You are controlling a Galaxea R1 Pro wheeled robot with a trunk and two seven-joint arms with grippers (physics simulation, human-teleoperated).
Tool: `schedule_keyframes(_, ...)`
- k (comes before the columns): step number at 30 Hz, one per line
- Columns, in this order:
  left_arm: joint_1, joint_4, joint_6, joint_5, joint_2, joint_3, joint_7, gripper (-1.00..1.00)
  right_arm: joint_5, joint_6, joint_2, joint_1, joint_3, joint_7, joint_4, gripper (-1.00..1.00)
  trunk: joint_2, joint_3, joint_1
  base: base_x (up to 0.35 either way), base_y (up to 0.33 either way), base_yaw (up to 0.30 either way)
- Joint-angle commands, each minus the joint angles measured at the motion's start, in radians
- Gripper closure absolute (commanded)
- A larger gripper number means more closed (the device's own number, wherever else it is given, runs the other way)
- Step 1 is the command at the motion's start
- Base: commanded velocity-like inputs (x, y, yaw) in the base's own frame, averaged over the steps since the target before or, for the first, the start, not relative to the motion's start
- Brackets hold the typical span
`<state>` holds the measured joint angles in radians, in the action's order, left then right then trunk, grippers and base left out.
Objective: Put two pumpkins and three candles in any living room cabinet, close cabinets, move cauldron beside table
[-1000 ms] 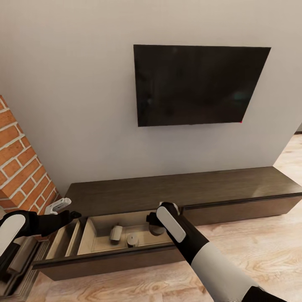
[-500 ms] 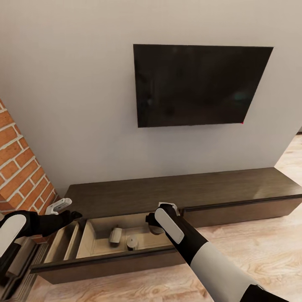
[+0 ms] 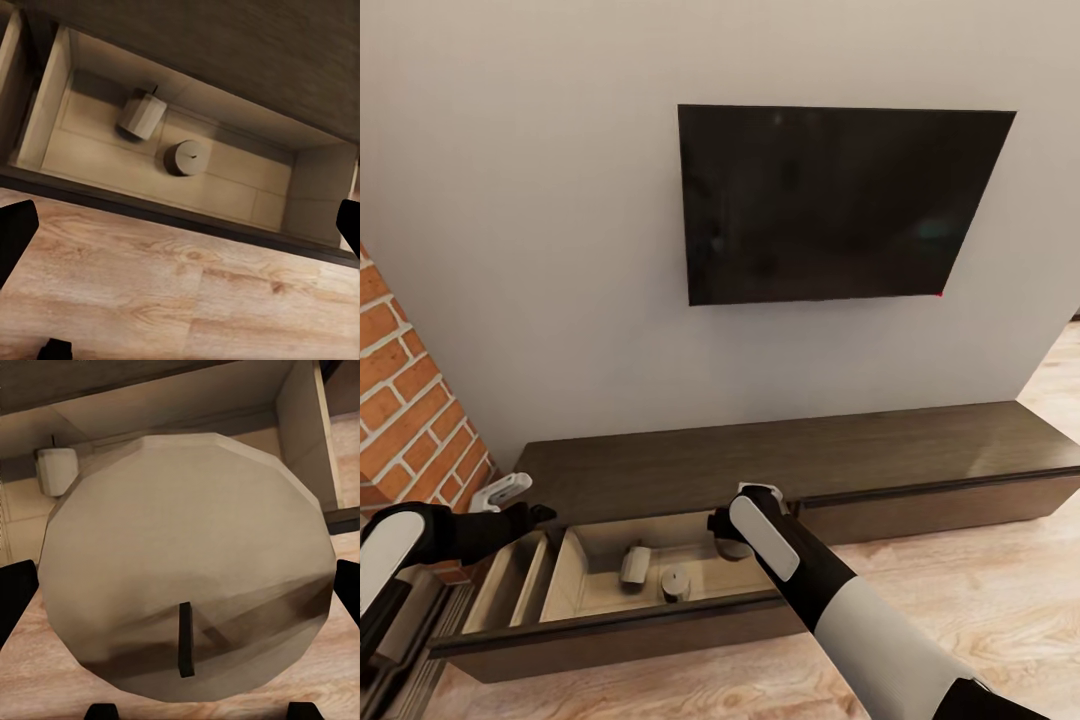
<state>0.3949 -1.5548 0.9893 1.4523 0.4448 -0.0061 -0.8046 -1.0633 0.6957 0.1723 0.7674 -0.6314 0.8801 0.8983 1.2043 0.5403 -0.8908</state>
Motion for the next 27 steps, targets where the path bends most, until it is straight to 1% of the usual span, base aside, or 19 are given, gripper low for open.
schedule_keyframes(1, 0.001, -0.001, 0.001, 0.009, 0.000, -0.002, -0.011, -1.00, -0.007, 0.003, -0.001, 0.001, -0.002, 0.008, 0.003, 1.00, 0.001, 0.001, 0.000, 0.001, 0.000, 0.000)
schedule_keyframes(12, 0.001, 0.011, 0.001, 0.012, 0.002, -0.010, -0.012, -1.00, -0.016, 0.005, -0.011, 0.001, 0.001, -0.014, 0.016, 1.00, 0.001, 0.001, 0.000, 0.000, 0.000, 0.006)
schedule_keyframes(19, 0.001, 0.012, 0.002, 0.008, 0.002, -0.010, -0.014, -1.00, -0.018, 0.029, -0.011, 0.001, 0.005, -0.014, 0.016, 1.00, 0.001, 0.005, 0.000, 0.000, 0.000, 0.174)
schedule_keyframes(27, 0.001, 0.013, 0.002, 0.008, 0.002, -0.010, -0.015, -1.00, -0.018, 0.036, -0.011, 0.001, 0.006, -0.013, 0.016, 1.00, 0.001, 0.005, 0.000, 0.002, 0.000, 0.025)
